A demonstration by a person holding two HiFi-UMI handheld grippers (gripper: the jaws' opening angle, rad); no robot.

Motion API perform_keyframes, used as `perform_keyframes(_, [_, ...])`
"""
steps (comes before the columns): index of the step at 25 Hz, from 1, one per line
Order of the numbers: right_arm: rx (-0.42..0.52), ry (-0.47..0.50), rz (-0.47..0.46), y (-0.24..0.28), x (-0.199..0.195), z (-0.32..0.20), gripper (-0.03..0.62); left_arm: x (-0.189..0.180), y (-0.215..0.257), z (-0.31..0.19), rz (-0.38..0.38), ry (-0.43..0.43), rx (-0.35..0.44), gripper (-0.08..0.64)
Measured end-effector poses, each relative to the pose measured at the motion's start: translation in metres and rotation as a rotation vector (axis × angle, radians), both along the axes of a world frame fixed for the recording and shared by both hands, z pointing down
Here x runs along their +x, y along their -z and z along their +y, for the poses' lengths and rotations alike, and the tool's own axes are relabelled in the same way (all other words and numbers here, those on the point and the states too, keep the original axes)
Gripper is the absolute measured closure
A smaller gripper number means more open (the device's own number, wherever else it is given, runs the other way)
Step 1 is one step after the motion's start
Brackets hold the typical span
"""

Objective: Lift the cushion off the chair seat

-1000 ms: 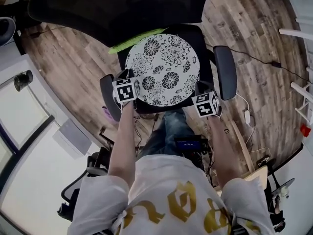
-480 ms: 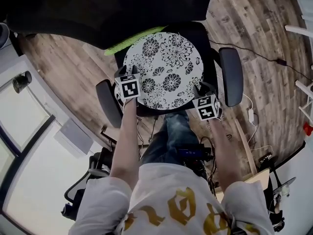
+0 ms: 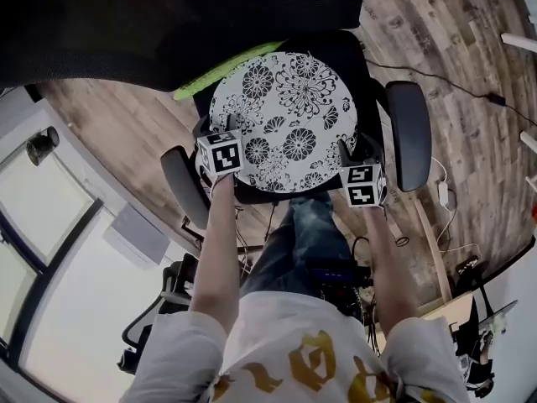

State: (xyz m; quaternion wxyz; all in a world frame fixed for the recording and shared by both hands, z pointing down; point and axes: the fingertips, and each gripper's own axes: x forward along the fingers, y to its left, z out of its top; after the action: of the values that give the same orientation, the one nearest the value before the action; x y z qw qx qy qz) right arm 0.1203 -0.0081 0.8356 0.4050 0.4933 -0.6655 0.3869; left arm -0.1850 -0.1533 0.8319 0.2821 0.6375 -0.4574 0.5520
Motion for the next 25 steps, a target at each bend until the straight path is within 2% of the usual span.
perform_keyframes(4, [-0.009,-0.036,-0.001,-0.011,0.005,0.006,0.416,-0.013,-0.012,-0.007,-0.028,0.034,0.008,0.351])
perform_keyframes(8, [-0.014,-0.044,0.008,-0.022,0.008,0.011,0.416,-0.023,-0.031,-0.008,-0.034,0.071,-0.027,0.348])
perform_keyframes(16, [0.010,-0.067,-0.009,-0.027,0.008,0.010,0.416,-0.021,-0.044,-0.003,-0.096,-0.025,-0.066,0.348])
perform_keyframes(21, [-0.070,-0.030,0.038,-0.033,0.009,0.010,0.417,-0.019,-0.052,-0.002,-0.107,-0.031,-0.098,0.357])
perform_keyframes(25, [-0.096,-0.060,0.035,-0.032,0.011,0.010,0.442,-0.013,-0.052,0.004,-0.085,-0.022,-0.130,0.429])
